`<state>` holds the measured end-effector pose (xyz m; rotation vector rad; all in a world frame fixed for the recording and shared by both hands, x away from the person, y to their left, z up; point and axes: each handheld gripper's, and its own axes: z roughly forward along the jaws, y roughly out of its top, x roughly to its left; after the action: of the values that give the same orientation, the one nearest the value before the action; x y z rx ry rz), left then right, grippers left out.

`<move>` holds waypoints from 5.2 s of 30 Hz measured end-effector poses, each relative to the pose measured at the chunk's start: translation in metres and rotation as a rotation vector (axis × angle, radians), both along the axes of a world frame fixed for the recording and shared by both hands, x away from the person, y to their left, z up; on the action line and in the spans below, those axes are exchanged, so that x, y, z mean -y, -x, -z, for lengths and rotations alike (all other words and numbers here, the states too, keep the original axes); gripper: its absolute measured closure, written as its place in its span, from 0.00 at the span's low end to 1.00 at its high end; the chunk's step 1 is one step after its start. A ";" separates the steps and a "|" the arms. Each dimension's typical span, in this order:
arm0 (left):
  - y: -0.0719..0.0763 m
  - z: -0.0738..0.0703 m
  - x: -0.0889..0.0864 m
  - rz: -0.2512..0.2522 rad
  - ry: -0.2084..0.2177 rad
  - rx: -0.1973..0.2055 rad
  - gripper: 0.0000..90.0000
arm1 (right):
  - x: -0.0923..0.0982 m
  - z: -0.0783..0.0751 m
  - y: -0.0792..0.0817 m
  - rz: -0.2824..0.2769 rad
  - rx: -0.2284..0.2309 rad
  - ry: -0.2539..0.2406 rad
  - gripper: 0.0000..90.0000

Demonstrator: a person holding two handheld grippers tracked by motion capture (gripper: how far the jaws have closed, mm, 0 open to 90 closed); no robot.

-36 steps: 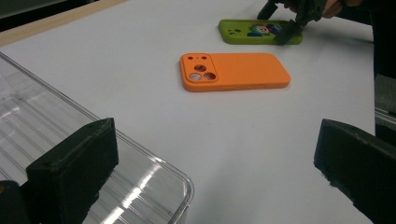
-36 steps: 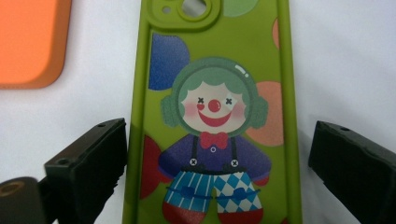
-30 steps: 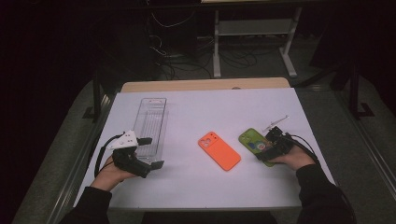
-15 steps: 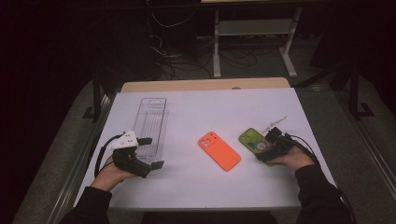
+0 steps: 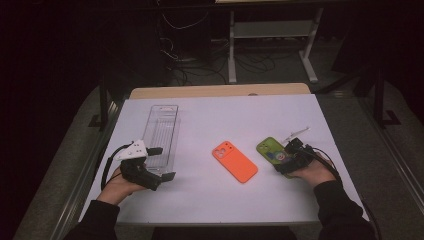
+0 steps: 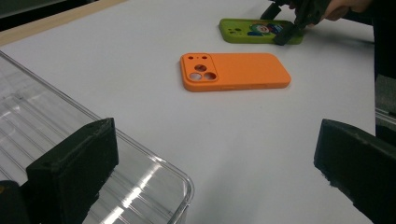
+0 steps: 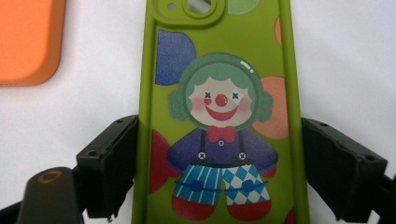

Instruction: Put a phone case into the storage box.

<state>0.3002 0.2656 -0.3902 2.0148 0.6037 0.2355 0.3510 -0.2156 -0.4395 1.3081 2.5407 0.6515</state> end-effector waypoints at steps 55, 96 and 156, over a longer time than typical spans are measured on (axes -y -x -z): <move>-0.044 -0.032 0.046 0.050 0.050 0.022 0.00 | -0.031 -0.068 -0.034 -0.273 0.060 -0.128 0.17; -0.037 -0.027 0.105 0.269 -0.050 0.030 0.00 | -0.075 -0.062 -0.002 -0.558 0.061 -0.047 0.17; -0.011 0.008 0.148 0.491 -0.273 -0.029 0.02 | -0.143 -0.063 0.036 -0.881 0.067 -0.010 0.17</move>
<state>0.3114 0.1173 -0.3981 2.3624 0.0811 -0.0103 0.3150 -0.0723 -0.3767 0.0832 2.9785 0.8124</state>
